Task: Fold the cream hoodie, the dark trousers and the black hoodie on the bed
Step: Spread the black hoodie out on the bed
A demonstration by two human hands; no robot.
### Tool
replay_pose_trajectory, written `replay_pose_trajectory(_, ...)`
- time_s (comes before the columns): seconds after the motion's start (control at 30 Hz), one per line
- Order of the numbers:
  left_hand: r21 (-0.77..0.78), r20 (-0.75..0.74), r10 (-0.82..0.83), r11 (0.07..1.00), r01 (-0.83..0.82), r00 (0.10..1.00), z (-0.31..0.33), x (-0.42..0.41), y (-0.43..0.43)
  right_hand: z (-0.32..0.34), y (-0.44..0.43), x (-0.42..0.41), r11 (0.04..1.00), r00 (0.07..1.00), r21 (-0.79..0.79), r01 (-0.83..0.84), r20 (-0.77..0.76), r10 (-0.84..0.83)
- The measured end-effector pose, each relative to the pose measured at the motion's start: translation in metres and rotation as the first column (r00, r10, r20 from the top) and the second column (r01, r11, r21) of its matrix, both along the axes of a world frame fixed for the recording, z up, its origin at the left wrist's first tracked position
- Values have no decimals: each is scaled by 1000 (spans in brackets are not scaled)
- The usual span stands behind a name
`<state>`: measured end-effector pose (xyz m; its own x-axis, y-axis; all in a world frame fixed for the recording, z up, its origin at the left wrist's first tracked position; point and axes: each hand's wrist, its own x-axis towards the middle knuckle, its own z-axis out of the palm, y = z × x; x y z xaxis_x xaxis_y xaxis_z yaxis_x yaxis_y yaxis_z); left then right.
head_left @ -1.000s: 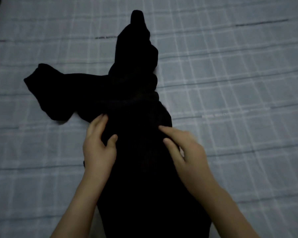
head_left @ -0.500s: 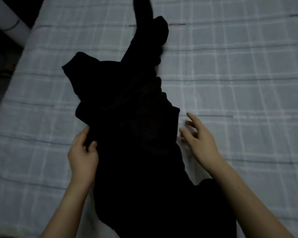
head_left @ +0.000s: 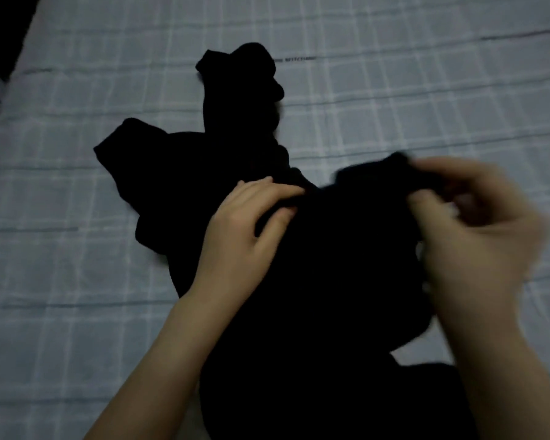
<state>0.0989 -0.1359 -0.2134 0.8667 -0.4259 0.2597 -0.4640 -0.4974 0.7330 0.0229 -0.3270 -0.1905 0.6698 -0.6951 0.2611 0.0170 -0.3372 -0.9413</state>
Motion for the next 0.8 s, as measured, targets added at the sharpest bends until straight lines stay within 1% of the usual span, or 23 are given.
replay_pose_trajectory(0.03, -35, 26, 8, 999, -7, 1000, -2, 3, 1, 8, -12, -1, 983, 998, -174, 64, 12, -62)
replay_pose_trajectory(0.07, -22, 38, -9, 1000, 10, 999, -5, 5, 0, 10, -25, 1, 943, 997, -327, 65, -23, -77)
replay_pose_trajectory(0.1, 34, 29, -49, 998, 48, 998, -10, 7, -4, 5, -36, 3, 900, 990, -436, 8, -122, -68)
replay_pose_trajectory(0.13, 116, -11, -96, 989, 97, 995, -18, 8, -8, -4, -44, 5, 874, 959, -477, -94, -278, -49)
replay_pose_trajectory(0.17, 198, -78, -135, 969, 148, 988, -27, 8, -14, -17, -48, 5, 878, 884, -429, -214, -468, -13)
replay_pose_trajectory(0.2, 264, -149, -166, 943, 201, 975, -36, 8, -19, -31, -50, 1, 901, 778, -326, -286, -628, 20)
replay_pose_trajectory(0.23, 310, -197, -190, 919, 245, 962, -45, 8, -23, -46, -50, -9, 926, 707, -259, -273, -707, 11)
replay_pose_trajectory(0.27, 339, -218, -207, 900, 273, 954, -52, 9, -26, -59, -51, -21, 948, 685, -243, -206, -727, -37)
replay_pose_trajectory(0.33, 378, -199, -215, 883, 277, 956, -60, 13, -30, -78, -53, -49, 977, 675, -215, 15, -718, -168)
replay_pose_trajectory(0.37, 404, -167, -206, 878, 258, 964, -62, 15, -33, -84, -52, -61, 982, 655, -136, 132, -732, -189)
replay_pose_trajectory(0.4, 439, -129, -192, 869, 230, 973, -62, 17, -37, -90, -51, -69, 973, 641, -18, 230, -750, -165)
replay_pose_trajectory(0.43, 477, -89, -182, 855, 203, 979, -61, 20, -42, -96, -49, -73, 950, 640, 97, 297, -758, -123)
replay_pose_trajectory(0.47, 512, -53, -188, 838, 189, 981, -59, 24, -49, -101, -47, -73, 924, 650, 175, 341, -753, -97)
replay_pose_trajectory(0.5, 536, -32, -216, 820, 199, 976, -57, 29, -59, -106, -44, -69, 907, 674, 211, 363, -732, -99)
replay_pose_trajectory(0.57, 587, -29, -323, 760, 278, 946, -57, 42, -83, -116, -39, -55, 891, 749, 234, 389, -644, -157)
replay_pose_trajectory(0.63, 634, -87, -425, 674, 379, 901, -57, 57, -109, -126, -39, -40, 894, 794, 209, 396, -568, -219)
replay_pose_trajectory(0.67, 619, -142, -458, 651, 439, 878, -57, 65, -121, -130, -42, -34, 889, 801, 217, 403, -554, -227)
replay_pose_trajectory(0.7, 576, -208, -473, 649, 498, 856, -55, 71, -130, -132, -45, -31, 867, 815, 274, 417, -535, -223)
replay_pose_trajectory(0.73, 522, -268, -473, 661, 539, 840, -53, 77, -137, -131, -49, -30, 819, 844, 381, 429, -491, -214)
replay_pose_trajectory(0.77, 475, -308, -463, 682, 556, 831, -52, 81, -143, -127, -54, -33, 773, 880, 477, 417, -423, -214)
replay_pose_trajectory(0.8, 440, -333, -446, 706, 556, 830, -50, 85, -148, -123, -61, -37, 757, 907, 523, 391, -356, -223)
